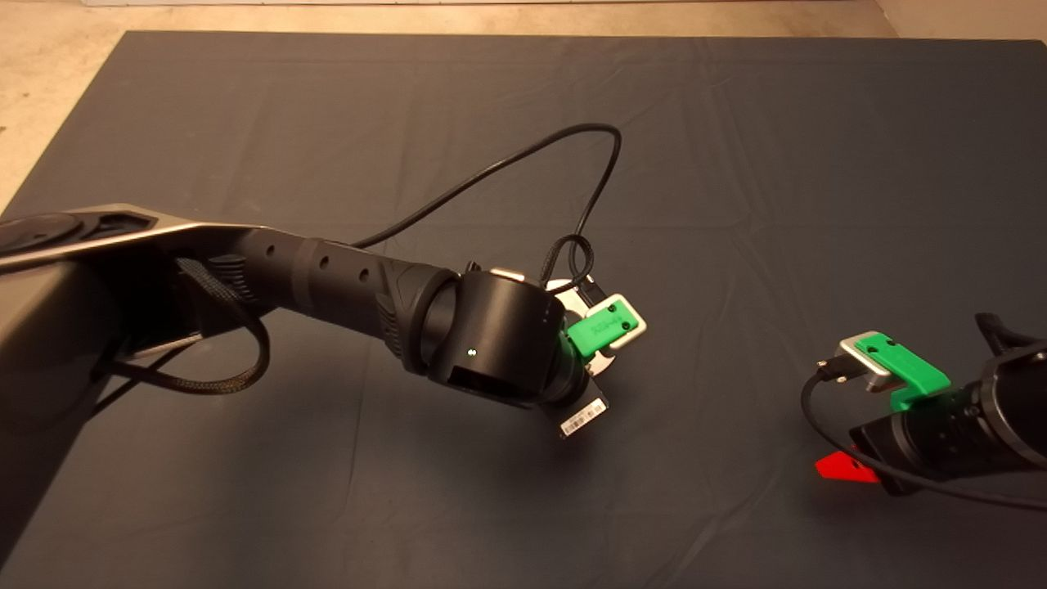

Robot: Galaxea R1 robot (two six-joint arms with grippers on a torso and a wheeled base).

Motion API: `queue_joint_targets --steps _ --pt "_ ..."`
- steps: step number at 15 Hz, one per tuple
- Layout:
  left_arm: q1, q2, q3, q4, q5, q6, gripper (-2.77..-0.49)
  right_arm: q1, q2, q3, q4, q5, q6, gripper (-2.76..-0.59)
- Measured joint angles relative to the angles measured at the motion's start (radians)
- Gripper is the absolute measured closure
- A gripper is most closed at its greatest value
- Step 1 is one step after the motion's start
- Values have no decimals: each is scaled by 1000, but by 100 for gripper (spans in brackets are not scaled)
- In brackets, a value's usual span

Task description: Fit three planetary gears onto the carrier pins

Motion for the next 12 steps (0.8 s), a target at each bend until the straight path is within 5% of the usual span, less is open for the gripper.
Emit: queue_joint_targets --steps 5,9,12 --pt "-2 -11 -37 -52 -1 69 -78 0 -16 0 0 0 -11 -190" --pt "-38 -18 -60 -85 0 98 -78 0 -16 0 0 1 -17 -190" --pt "-44 -20 -69 -95 0 111 -77 0 -19 0 0 0 -17 -190"
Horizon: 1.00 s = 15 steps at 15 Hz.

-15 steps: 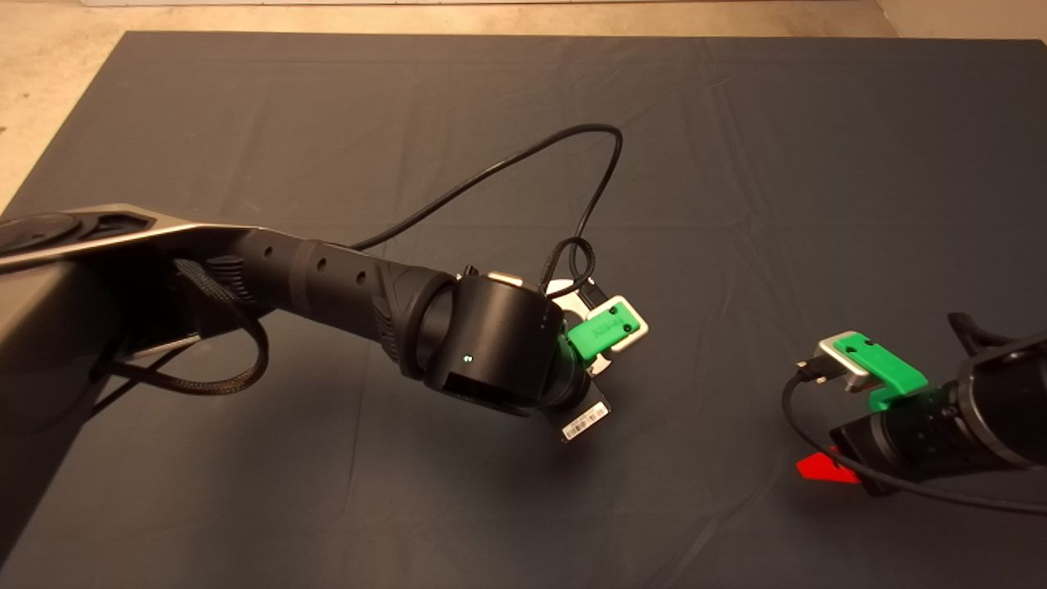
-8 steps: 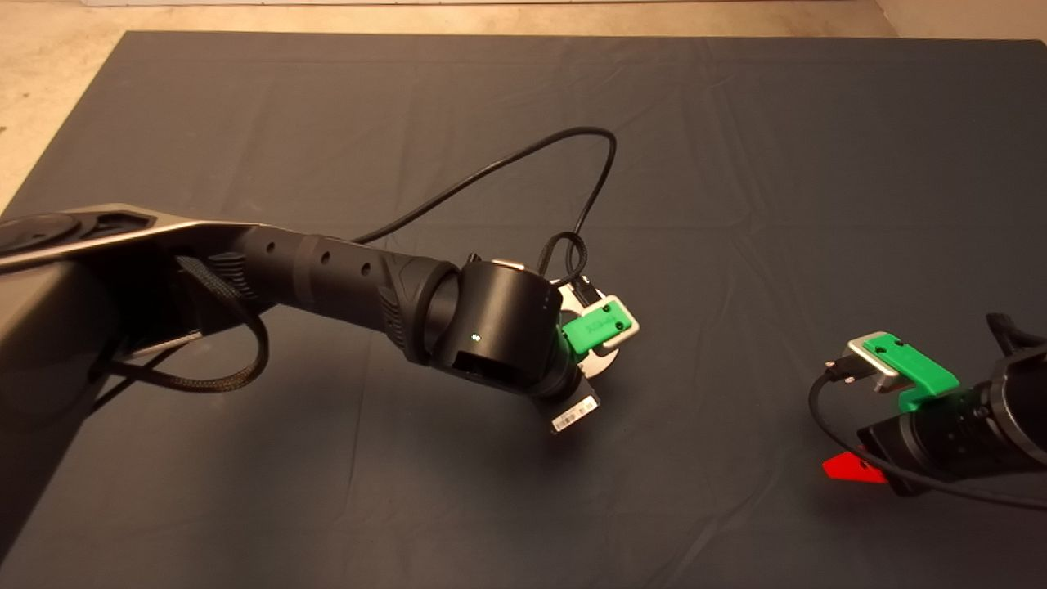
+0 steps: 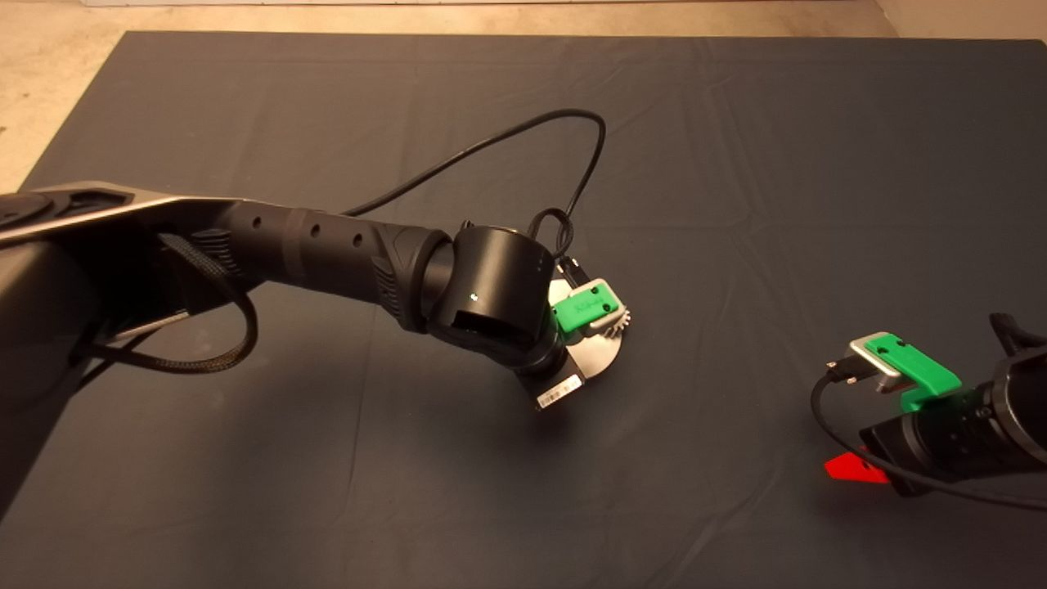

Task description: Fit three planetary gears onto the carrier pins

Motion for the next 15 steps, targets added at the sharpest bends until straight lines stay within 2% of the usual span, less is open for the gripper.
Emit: queue_joint_targets --steps 15 --pt "-5 0 -21 -9 0 8 -77 0 0 0 0 1 -1 -190"
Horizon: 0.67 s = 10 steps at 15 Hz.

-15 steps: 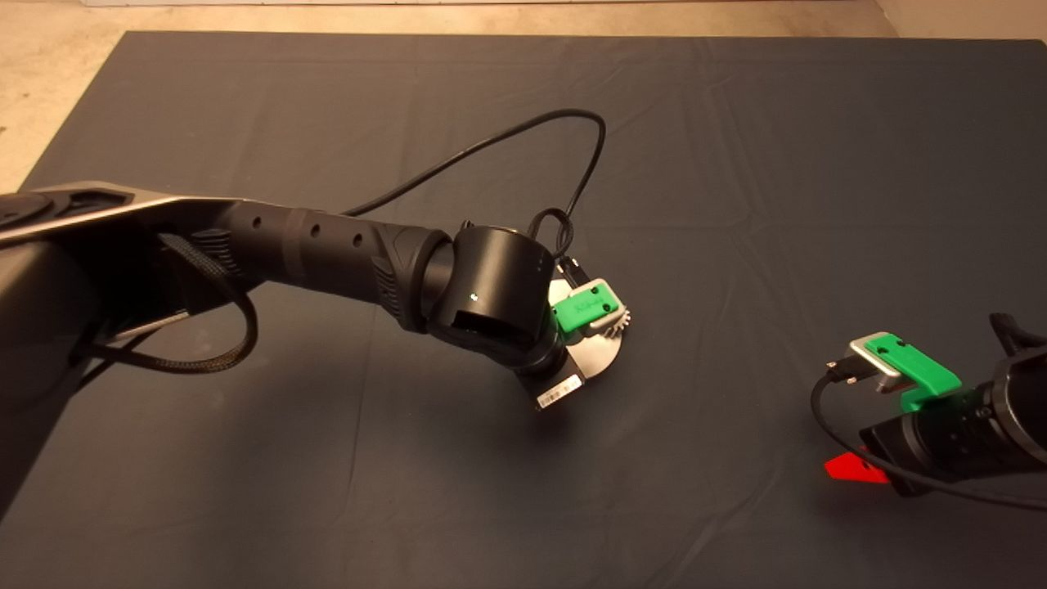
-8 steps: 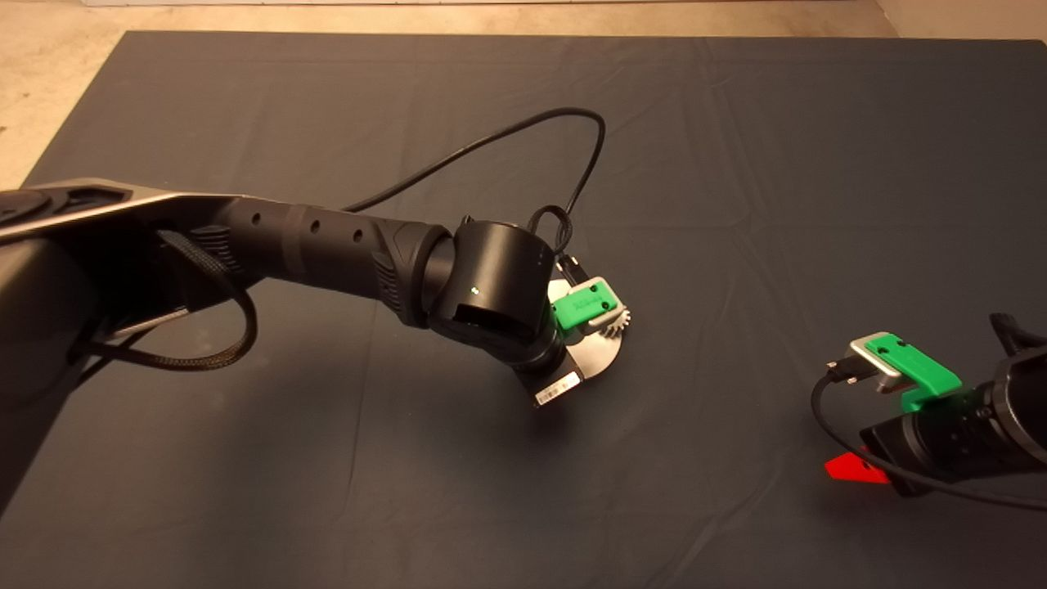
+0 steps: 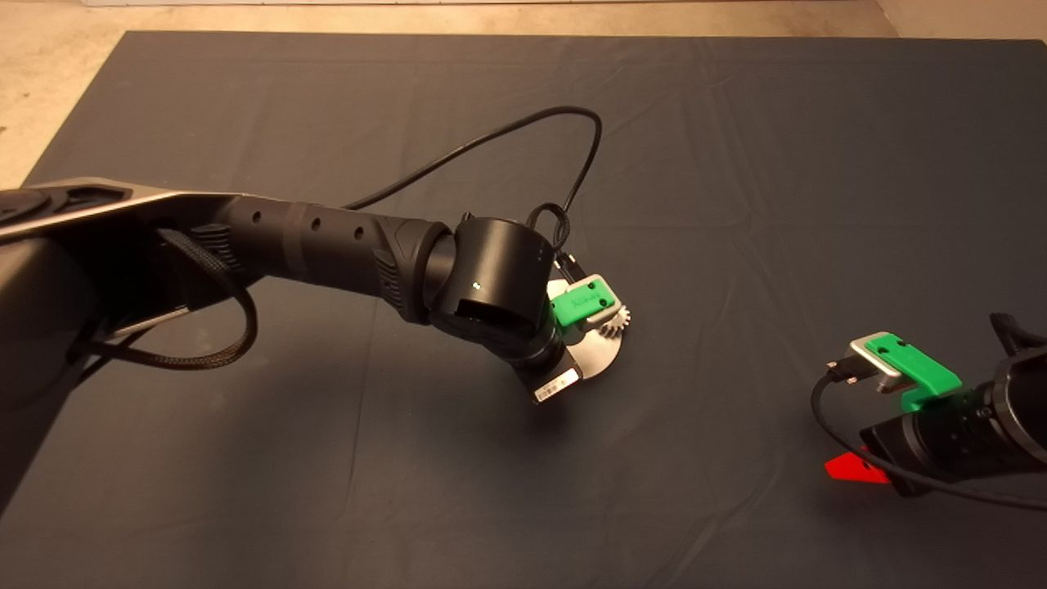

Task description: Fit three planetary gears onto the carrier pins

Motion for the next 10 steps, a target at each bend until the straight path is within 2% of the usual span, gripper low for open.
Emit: queue_joint_targets --steps 10 --pt "0 1 0 0 0 0 -77 0 0 0 0 0 0 -190"
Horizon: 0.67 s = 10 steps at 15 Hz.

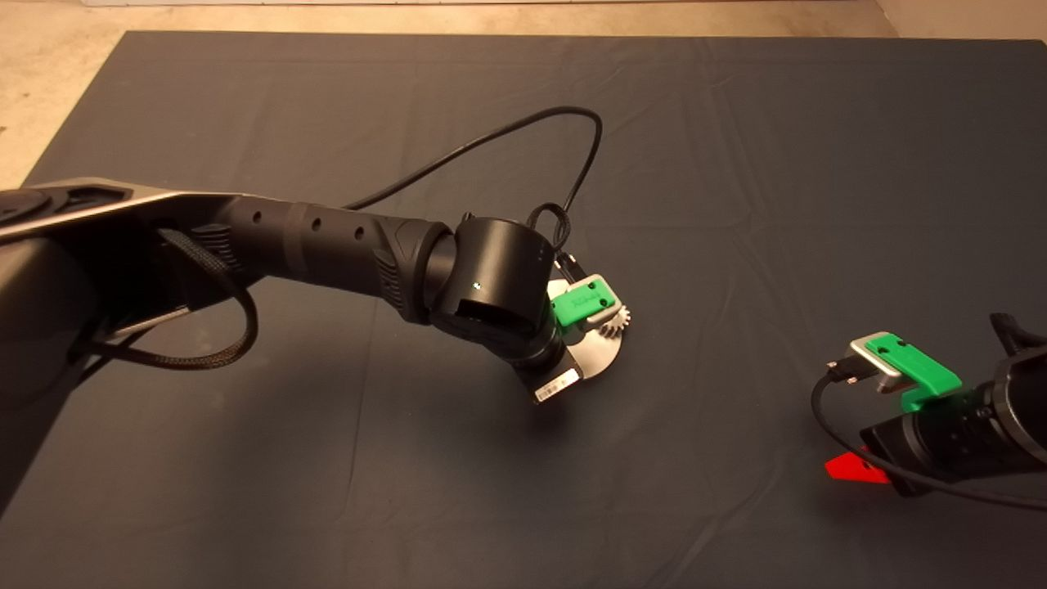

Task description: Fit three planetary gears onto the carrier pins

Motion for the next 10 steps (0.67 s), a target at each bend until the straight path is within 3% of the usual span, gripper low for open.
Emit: queue_joint_targets --steps 10 --pt "0 2 -6 0 0 -1 -77 2 0 0 0 0 0 -190"
